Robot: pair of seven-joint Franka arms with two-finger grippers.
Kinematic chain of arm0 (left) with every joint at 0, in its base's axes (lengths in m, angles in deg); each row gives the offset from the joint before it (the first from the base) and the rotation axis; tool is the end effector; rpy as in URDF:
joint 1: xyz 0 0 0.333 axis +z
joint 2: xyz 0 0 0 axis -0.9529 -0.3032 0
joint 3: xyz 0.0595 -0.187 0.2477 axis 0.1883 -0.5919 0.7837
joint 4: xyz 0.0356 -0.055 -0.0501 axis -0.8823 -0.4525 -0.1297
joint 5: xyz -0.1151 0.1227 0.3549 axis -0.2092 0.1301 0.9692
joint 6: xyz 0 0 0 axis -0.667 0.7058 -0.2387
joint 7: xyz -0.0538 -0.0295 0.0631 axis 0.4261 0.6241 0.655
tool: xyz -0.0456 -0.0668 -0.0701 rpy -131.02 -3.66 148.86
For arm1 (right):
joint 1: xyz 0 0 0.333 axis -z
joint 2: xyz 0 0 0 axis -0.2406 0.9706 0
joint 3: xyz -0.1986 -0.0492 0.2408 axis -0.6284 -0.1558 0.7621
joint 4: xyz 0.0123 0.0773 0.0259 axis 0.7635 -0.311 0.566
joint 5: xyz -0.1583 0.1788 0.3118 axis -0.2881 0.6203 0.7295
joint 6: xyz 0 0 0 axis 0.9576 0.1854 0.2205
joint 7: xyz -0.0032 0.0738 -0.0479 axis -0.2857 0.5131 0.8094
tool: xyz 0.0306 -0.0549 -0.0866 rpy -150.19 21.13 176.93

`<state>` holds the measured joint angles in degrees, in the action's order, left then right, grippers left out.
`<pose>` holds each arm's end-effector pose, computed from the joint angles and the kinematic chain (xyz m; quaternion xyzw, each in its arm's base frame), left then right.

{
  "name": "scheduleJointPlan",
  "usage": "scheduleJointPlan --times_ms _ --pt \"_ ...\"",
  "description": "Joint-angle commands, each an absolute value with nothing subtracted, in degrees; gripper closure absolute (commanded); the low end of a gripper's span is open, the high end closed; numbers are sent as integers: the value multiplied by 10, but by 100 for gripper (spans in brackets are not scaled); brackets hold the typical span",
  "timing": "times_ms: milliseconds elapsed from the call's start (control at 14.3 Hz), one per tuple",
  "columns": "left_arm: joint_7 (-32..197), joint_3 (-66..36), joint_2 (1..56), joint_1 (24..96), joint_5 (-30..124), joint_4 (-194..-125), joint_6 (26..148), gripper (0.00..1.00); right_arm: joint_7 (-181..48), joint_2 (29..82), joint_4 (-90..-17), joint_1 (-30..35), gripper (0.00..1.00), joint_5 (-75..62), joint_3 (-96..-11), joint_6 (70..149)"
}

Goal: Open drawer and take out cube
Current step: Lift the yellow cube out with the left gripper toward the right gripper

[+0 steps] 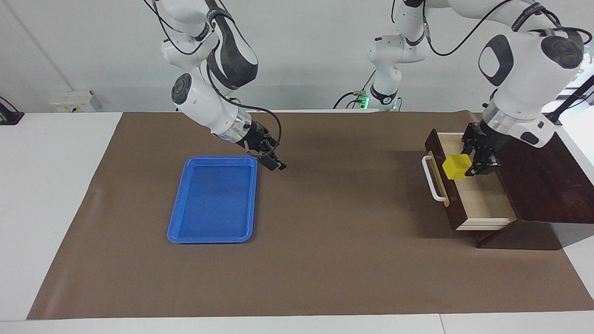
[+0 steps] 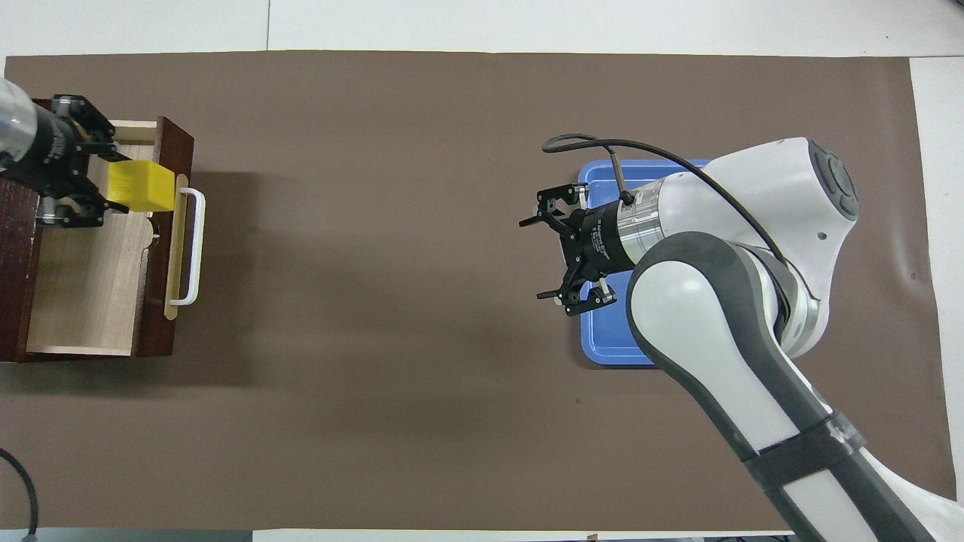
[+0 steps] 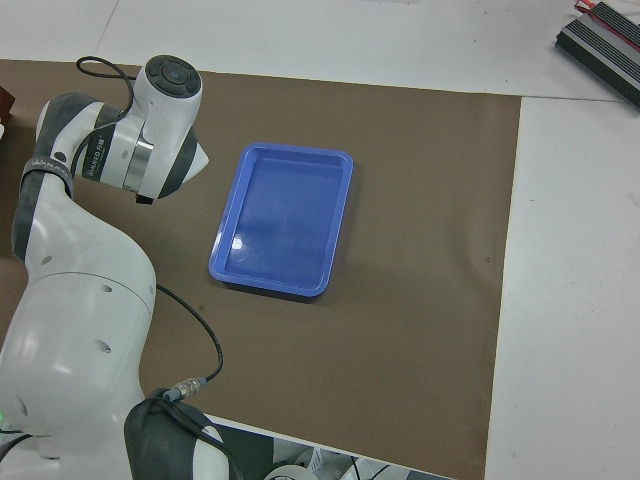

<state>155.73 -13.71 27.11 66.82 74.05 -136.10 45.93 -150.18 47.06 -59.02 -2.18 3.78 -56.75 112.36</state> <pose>0.6172 -0.0737 0.5515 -0.7567 -0.6537 -0.0058 0.0087 0.5529 0.2370 0.4542 -0.7504 0.5817 0.2102 0.2329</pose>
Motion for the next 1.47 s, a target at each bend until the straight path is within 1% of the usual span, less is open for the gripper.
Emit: scheduleJointPlan --times_ms 0,140,210,350,490,561,631,771,981,1121,1401 --pt "1625 -132 257 623 740 -1336 437 100 -1507 470 -587 -22 0 52 -566 1140" --pt "1688 -130 257 572 741 -1336 435 100 -1507 476 -587 -25 0 64 -565 1145" --pt "1717 -130 257 555 739 -1335 430 100 -1507 485 -587 -46 0 74 -566 1148" --pt "1750 -133 250 524 735 -1306 398 100 -1512 508 -571 -59 0 89 -566 1156" --pt "1772 -132 237 503 724 -1287 386 100 -1536 557 -520 -70 0 101 -565 1159" --pt "1781 -132 237 498 721 -1287 388 100 -1558 589 -484 -89 0 99 -566 1164" --pt "1783 -132 235 492 721 -1288 390 100 -1583 622 -445 -95 0 97 -566 1177" --pt "1783 -133 235 491 722 -1292 394 100 -1615 663 -393 -100 0 95 -566 1186" --pt "1783 -132 236 496 725 -1295 409 100 -1651 690 -363 -106 0 107 -565 1188" --pt "1782 -132 236 497 725 -1297 412 100 -1694 709 -335 -136 0 109 -566 1199" --pt "1782 -132 237 497 725 -1303 418 100 -1707 708 -332 -159 0 103 -566 1200"
